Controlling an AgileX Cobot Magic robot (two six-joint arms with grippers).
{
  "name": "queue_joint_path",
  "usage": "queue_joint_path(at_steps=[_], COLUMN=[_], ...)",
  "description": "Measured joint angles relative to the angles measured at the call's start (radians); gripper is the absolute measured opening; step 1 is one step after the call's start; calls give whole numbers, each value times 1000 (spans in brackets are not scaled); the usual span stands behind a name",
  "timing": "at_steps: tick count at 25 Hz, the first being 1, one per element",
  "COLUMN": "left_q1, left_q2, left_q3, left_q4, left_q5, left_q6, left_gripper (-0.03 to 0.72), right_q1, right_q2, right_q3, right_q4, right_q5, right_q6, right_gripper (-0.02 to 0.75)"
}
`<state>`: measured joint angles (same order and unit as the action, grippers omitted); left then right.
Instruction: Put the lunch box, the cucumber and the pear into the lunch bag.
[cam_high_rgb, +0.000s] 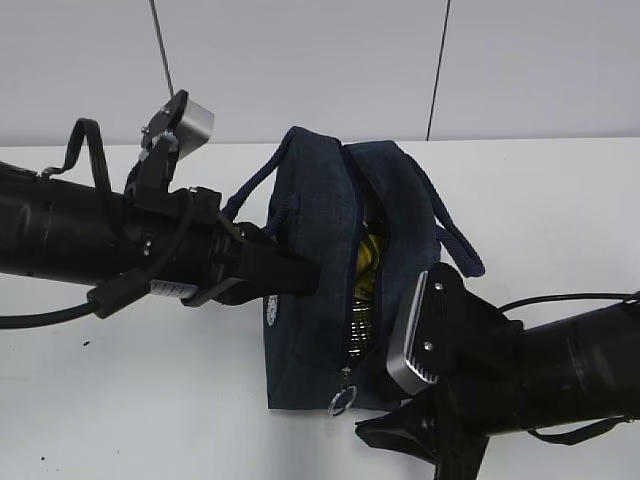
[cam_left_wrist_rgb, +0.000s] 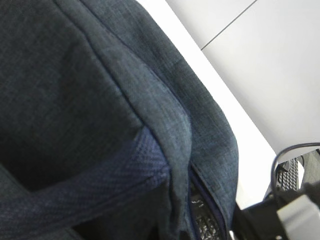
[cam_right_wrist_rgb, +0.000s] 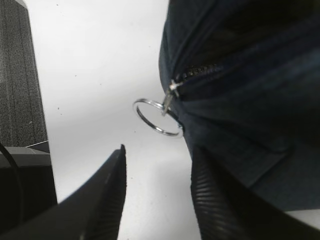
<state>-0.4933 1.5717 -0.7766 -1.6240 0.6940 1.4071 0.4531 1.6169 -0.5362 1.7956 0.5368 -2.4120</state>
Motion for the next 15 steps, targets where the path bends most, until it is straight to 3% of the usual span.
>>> queue_joint_path(at_steps=[15], left_q1=[0], left_q2=[0], left_q3=[0], left_q4=[-1], left_q5=[20], left_q6=[0], left_gripper=[-15], right_q1=[0], right_q2=[76], right_q3=[-66], right_q4=[2], right_q5=[18], right_q6=[0], right_gripper=[344])
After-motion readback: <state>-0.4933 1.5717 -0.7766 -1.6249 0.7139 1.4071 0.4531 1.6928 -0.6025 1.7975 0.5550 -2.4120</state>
